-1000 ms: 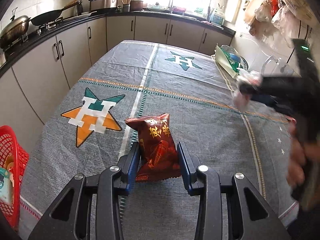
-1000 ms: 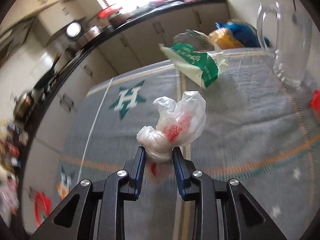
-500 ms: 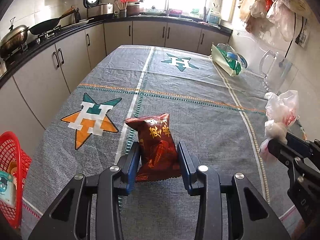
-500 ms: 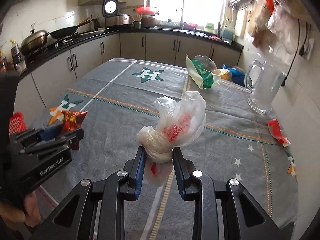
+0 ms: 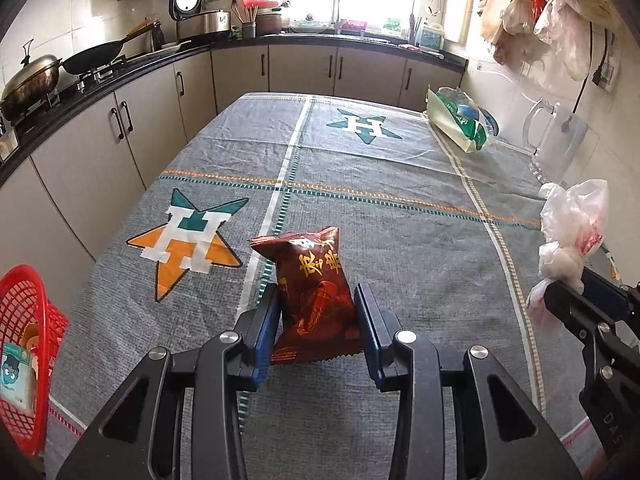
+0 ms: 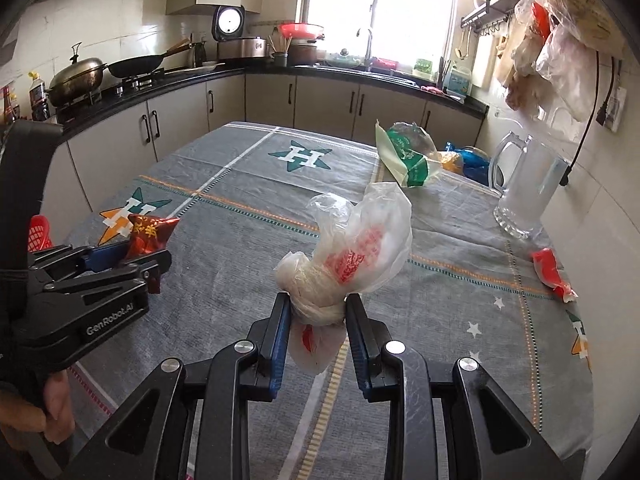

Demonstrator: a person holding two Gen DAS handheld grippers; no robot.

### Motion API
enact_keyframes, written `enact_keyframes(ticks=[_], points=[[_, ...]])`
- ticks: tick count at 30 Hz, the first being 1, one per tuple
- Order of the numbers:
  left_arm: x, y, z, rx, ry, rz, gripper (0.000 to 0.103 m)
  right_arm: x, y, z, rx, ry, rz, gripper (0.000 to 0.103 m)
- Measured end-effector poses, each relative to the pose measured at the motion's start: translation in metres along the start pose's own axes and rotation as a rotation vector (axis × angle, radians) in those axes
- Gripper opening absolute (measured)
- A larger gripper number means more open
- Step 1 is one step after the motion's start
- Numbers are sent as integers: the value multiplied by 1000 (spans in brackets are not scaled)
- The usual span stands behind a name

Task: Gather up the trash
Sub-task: 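Lift the red snack bag and white plastic bag above the table with both tools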

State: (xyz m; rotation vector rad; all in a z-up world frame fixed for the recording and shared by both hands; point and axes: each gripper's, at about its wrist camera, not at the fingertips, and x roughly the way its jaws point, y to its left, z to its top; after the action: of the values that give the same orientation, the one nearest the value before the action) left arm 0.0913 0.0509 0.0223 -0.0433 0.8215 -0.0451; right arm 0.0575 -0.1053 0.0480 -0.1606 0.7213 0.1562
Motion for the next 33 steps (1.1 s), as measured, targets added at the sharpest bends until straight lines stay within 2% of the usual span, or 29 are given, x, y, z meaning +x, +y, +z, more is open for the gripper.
enact_keyframes(ticks=[7,16,23,33], points=[[-5,-2,-1,10,-27,21,36,3,3,-2,-7,1,-7,30],[-32,10,1,-31,-94,47,37,-4,3,4,15,-41,53,30],[-63,21,-16,-44,-116,59,37,-26,4,12,52,-111,111,30],[-96,33,-34,-65,-149,62,37,-48,16,6,74,-121,167,30]])
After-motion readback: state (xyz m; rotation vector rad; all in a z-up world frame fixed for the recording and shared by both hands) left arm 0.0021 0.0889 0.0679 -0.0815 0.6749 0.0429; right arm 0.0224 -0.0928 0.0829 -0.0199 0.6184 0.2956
